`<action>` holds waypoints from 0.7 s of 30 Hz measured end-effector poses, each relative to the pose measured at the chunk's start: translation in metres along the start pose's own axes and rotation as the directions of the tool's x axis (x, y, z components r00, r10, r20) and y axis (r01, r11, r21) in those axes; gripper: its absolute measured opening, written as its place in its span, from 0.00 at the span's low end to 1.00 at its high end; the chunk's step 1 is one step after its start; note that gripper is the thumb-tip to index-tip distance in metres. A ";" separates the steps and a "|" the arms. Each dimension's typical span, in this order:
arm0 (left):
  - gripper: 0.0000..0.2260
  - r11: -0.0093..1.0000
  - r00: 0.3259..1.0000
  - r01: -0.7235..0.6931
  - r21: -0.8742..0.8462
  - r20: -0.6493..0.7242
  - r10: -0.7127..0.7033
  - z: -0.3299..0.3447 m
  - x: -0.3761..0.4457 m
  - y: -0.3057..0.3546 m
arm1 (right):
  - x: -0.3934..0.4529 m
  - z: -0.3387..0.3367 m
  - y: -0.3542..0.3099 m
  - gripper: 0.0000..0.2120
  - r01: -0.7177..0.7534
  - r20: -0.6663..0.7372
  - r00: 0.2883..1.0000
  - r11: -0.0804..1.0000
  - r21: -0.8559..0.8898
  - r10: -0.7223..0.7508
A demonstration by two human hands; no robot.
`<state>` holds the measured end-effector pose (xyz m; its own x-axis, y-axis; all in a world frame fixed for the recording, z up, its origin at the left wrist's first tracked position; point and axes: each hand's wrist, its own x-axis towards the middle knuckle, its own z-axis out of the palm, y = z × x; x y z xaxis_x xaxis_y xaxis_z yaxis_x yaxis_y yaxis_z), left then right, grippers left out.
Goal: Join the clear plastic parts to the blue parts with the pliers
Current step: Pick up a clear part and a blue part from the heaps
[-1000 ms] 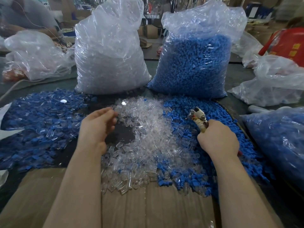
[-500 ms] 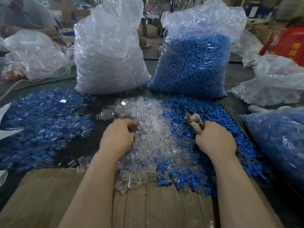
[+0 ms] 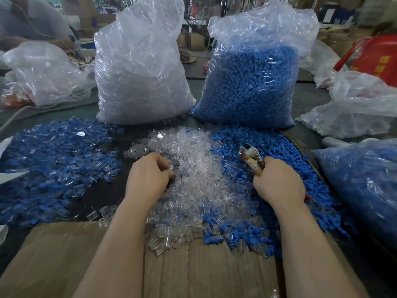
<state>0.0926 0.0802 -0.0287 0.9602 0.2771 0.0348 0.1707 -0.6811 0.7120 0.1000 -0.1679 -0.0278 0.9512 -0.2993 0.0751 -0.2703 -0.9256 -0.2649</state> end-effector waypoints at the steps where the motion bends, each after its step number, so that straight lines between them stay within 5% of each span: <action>1: 0.05 0.999 1.000 0.004 -0.038 -0.008 -0.004 0.000 0.001 -0.001 | 0.000 0.000 0.000 0.05 0.009 -0.002 1.000 1.000 0.003 -0.009; 4: 0.03 0.953 0.999 0.046 -0.299 0.000 -0.048 -0.002 0.003 0.002 | 0.001 0.000 0.001 0.05 0.016 -0.006 1.000 0.999 0.028 -0.016; 8: 0.06 0.760 0.985 0.175 -0.626 0.117 -0.131 -0.004 0.004 0.009 | 0.000 0.002 0.001 0.05 0.007 -0.045 0.999 0.997 0.073 -0.004; 15: 0.06 0.742 0.992 0.112 -0.661 0.113 -0.049 -0.002 -0.001 0.021 | 0.004 0.001 -0.004 0.07 0.058 -0.116 0.993 0.940 0.337 -0.019; 21: 0.05 0.652 0.987 0.130 -0.747 0.162 -0.011 0.006 -0.007 0.040 | 0.003 -0.007 -0.012 0.05 0.112 -0.089 0.993 0.731 0.673 -0.071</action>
<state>0.0937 0.0473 -0.0047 0.9815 0.1705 -0.0872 0.0711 0.0983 0.9926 0.1047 -0.1591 -0.0181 0.9508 -0.2527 0.1792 0.0095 -0.5544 -0.8322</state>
